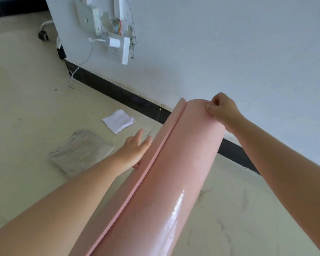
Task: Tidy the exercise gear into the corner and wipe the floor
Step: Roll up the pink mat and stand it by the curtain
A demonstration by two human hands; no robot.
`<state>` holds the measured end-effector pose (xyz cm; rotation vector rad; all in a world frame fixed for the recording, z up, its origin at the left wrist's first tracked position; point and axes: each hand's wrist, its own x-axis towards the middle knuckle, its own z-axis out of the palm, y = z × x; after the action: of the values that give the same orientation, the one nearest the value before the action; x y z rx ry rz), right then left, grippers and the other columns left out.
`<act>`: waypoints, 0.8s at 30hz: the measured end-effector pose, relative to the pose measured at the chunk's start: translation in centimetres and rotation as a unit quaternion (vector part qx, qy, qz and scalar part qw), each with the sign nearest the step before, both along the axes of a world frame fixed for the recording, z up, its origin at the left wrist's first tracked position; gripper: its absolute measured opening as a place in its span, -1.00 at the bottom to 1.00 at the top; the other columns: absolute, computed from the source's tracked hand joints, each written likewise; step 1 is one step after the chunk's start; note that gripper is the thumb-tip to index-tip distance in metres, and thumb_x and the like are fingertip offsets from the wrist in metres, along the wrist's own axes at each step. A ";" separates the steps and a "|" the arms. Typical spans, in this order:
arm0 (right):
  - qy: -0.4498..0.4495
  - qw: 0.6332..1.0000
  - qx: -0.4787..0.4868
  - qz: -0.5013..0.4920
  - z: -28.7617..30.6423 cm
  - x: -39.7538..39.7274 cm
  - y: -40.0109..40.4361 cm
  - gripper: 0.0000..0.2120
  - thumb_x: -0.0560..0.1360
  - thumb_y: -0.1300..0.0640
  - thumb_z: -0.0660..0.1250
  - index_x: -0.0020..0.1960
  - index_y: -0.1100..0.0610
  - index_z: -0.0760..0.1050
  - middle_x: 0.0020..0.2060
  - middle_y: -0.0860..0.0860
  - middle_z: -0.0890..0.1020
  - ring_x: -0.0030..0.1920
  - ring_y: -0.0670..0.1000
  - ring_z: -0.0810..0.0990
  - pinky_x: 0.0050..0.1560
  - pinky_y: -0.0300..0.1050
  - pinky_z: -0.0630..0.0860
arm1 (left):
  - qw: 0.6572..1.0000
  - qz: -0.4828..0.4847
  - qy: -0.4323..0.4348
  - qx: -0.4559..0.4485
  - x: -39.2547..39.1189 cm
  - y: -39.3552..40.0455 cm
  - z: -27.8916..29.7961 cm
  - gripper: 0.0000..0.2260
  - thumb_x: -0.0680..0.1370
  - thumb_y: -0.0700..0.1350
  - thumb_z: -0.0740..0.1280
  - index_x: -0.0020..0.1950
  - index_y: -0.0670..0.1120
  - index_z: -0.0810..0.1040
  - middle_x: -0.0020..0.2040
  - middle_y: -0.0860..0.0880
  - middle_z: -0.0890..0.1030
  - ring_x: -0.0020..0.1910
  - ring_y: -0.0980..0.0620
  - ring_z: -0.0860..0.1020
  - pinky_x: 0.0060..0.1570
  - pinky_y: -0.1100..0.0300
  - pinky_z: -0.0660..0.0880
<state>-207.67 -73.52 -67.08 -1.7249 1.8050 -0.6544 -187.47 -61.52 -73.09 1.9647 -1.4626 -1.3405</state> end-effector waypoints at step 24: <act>-0.068 0.977 -0.042 0.196 26.6 13.1 39.9 -0.78 0.35 0.29 0.30 -0.19 0.02 0.33 -0.21 0.10 0.69 -0.16 -0.17 0.49 0.31 -0.11 0.14 | 0.979 0.078 0.057 0.178 11.2 19.9 37.3 -0.46 0.55 0.22 0.16 0.43 -0.04 0.26 0.18 -0.05 0.49 0.11 0.00 0.44 0.20 0.00 0.44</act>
<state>-194.53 -33.62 -40.45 -1.9669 1.3070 -0.6677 -176.23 -41.60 -35.81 2.1197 -1.0468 -1.7033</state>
